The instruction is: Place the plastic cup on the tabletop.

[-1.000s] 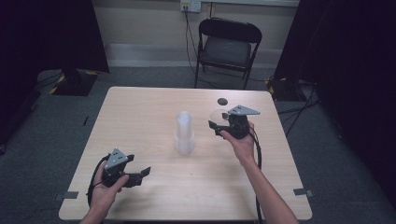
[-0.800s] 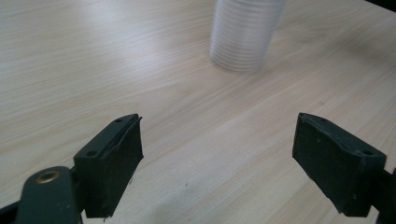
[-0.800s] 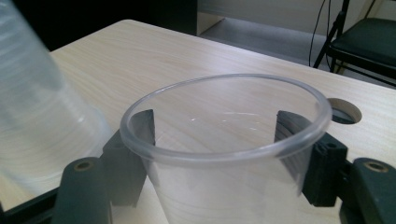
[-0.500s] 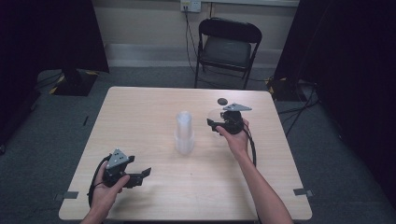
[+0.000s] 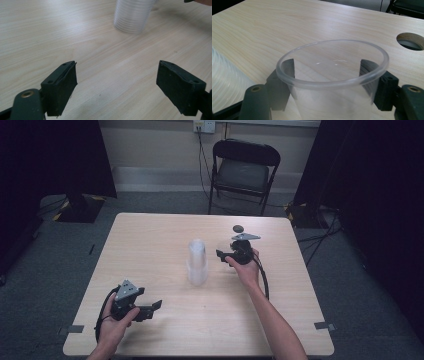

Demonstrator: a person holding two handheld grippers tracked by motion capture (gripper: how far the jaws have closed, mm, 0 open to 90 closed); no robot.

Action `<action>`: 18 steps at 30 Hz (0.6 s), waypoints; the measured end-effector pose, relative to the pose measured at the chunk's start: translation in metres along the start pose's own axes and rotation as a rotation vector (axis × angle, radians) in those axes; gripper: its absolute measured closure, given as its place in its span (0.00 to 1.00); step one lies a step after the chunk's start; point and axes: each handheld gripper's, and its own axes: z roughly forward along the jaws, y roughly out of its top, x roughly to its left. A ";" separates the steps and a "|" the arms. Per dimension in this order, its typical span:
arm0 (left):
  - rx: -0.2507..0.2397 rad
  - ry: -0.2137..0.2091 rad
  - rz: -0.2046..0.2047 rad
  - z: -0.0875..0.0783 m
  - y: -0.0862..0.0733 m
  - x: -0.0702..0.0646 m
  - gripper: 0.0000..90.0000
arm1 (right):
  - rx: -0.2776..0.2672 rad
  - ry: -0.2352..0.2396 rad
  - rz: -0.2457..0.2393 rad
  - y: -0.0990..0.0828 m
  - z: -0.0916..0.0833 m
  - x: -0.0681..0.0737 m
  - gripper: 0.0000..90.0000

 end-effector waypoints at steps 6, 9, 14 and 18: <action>0.001 0.000 -0.005 0.000 0.000 0.000 0.19 | -0.006 0.001 0.004 -0.005 -0.003 0.000 0.32; 0.000 0.002 0.000 -0.001 0.000 0.000 0.19 | -0.007 0.000 0.002 -0.006 -0.006 0.001 0.32; 0.000 0.009 -0.004 -0.001 0.000 0.001 0.19 | -0.025 0.000 0.005 -0.013 -0.012 0.002 0.32; -0.003 0.009 -0.007 -0.001 0.000 0.001 0.19 | -0.018 0.000 -0.003 -0.016 -0.018 0.003 0.32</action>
